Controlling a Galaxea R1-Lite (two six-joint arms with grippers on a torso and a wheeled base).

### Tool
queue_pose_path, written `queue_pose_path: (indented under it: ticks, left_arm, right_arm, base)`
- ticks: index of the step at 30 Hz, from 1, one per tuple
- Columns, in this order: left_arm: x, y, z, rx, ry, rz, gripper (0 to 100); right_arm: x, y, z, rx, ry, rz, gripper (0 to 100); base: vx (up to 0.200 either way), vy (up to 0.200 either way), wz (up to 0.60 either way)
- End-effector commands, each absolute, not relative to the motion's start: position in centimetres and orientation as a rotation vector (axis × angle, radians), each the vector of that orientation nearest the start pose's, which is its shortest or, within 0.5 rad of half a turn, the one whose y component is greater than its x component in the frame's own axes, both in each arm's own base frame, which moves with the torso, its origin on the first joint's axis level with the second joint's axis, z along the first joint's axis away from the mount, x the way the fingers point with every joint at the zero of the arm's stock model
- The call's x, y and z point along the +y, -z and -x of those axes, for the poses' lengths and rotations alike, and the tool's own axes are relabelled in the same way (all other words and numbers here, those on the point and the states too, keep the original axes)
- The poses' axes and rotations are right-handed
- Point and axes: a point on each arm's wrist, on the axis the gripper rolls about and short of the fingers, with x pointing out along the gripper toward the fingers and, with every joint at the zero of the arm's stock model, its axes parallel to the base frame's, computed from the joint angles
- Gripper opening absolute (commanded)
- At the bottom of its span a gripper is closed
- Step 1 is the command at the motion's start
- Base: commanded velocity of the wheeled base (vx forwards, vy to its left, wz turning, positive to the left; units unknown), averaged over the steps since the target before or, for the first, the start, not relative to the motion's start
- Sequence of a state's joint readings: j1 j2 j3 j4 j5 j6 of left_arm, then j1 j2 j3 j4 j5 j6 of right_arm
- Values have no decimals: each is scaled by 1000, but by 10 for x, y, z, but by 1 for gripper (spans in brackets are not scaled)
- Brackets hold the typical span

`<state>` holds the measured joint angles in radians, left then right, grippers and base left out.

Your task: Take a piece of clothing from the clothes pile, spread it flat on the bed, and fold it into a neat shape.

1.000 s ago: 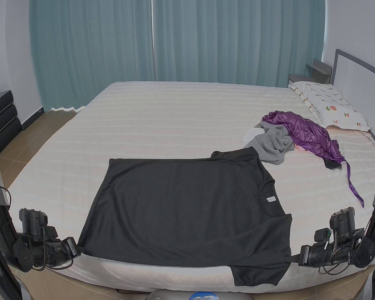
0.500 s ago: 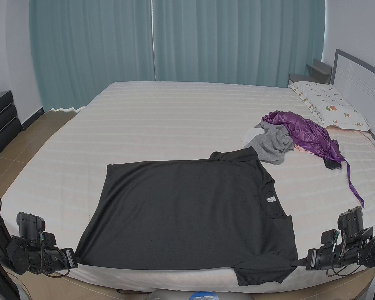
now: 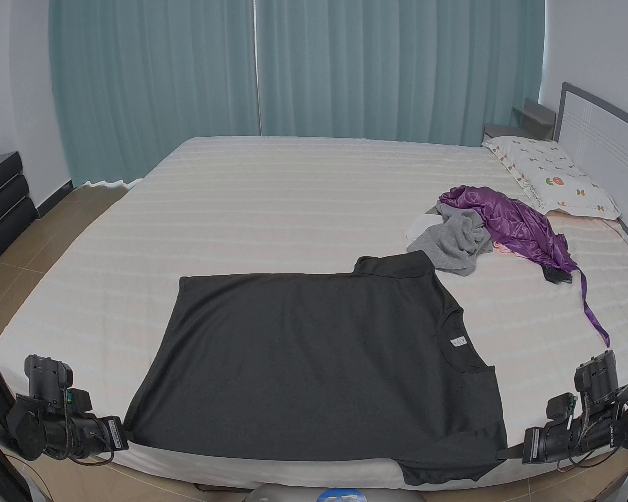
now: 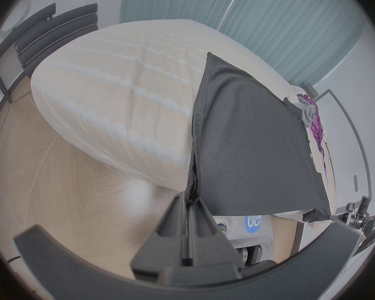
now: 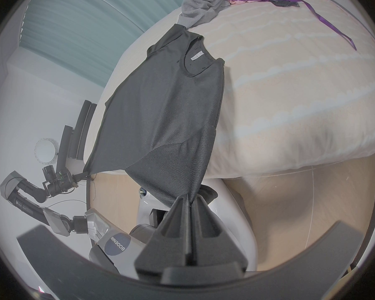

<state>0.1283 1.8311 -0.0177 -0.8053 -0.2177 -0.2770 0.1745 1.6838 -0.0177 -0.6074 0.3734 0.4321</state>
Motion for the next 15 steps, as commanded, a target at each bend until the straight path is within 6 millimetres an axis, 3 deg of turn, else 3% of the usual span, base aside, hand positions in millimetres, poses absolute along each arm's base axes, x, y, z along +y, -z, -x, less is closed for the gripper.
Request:
queue_pose_path:
  ticks: [1, 15]
  left_arm:
    - [15, -15, -156, 1027, -56, 425, 0]
    - [12, -18, -145, 1087, -28, 370, 0]
  right_arm:
    - [31, -34, -130, 1139, -264, -477, 0]
    - [29, -41, -118, 1134, -245, -447, 0]
  base:
    - [0, 0, 0]
    - [0, 0, 0]
